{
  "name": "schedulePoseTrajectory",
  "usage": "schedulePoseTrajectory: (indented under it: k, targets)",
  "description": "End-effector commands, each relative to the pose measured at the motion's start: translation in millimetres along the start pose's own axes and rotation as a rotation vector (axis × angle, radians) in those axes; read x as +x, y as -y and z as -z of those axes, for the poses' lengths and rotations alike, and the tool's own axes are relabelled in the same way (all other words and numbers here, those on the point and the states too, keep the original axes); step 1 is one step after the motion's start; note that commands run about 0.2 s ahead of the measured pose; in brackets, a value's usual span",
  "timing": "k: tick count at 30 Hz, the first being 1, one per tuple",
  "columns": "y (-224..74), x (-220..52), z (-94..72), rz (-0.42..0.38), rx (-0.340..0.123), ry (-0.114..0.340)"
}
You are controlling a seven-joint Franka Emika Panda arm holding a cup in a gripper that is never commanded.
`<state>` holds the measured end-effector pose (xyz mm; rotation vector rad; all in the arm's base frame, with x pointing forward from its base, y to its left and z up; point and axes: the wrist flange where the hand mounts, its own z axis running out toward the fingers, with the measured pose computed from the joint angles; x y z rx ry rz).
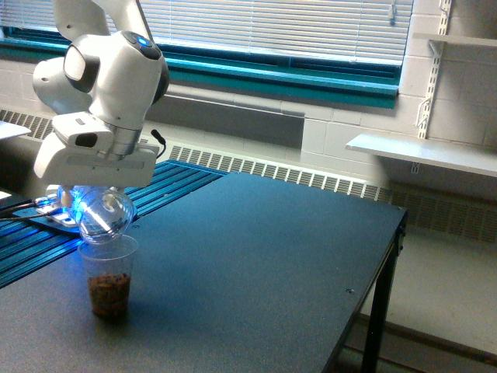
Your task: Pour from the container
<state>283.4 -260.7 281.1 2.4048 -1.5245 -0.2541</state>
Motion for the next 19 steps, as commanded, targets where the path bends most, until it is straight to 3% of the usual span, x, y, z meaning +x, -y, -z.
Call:
schedulePoseTrajectory:
  k: [1, 19]
  targets:
    - [5.1, -0.4, 8.7, 0.013, 0.011, -0.012]
    - [3.2, -4.9, 35.2, -0.005, 0.059, -0.055]
